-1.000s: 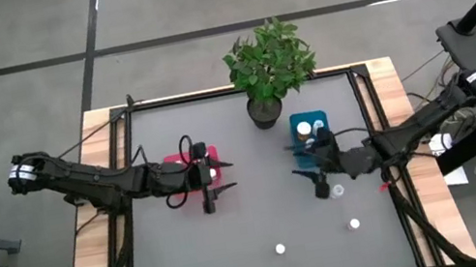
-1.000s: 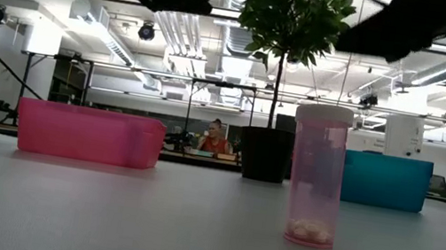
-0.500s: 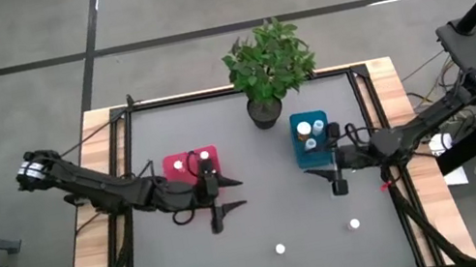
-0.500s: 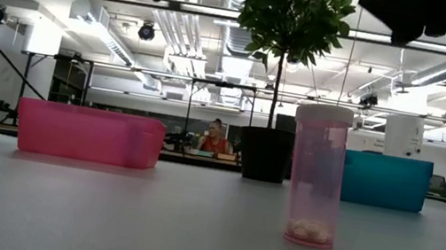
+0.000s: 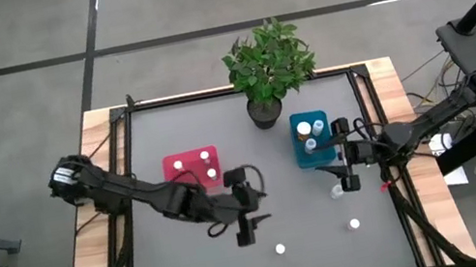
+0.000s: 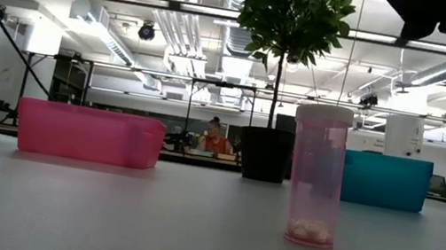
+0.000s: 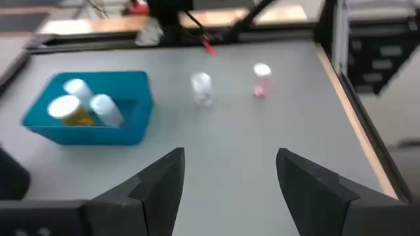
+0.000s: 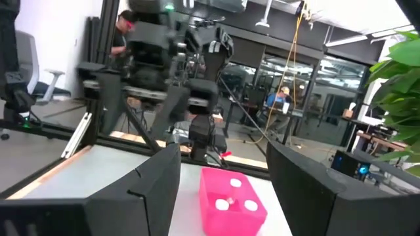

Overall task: Pick and place medicine bottles into bin by pill shape (circle, oval)
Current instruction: Put the small pink pill bottle into the pink bin

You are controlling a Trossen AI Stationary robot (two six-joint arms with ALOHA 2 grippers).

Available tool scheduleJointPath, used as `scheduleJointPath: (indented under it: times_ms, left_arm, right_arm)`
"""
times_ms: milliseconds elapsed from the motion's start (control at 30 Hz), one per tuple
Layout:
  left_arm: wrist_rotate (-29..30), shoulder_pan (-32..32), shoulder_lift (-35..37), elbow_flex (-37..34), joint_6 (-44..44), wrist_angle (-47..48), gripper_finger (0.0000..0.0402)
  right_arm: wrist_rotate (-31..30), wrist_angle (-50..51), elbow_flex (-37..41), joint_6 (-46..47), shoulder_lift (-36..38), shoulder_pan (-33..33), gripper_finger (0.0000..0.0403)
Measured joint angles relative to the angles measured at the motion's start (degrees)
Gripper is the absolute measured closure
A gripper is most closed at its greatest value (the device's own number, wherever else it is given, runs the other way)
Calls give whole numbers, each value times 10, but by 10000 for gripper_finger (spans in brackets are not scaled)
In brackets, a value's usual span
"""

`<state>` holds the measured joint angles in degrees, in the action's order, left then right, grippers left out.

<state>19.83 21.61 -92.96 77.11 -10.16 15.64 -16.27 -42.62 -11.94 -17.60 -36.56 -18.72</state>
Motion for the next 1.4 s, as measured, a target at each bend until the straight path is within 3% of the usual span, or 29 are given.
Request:
scheduleJointPath:
  times_ms: [100,333,600,967,1067,1167,1400]
  left_arm:
    - [-1,21,-30,52,-1,68,180]
    - [6,66,-116,121,-14,112,180]
    - [32,83,-201,134,-75,43,180]
    - [25,81,-188,128,-61,39,180]
    - [-1,81,-187,126,-77,37,179]
    - [-28,81,-187,125,-89,44,169]
    - [-28,81,-187,125,-41,47,136]
  right_arm:
    - [0,3,6,1,14,0,188]
    - [-2,4,10,0,25,0,188]
    - [-2,5,6,-21,24,0,188]
    - [-2,21,-15,-45,23,0,188]
    - [-2,20,-13,-50,23,0,188]
    - [0,21,1,-60,23,-4,189]
    - [-16,31,20,-16,23,-5,199]
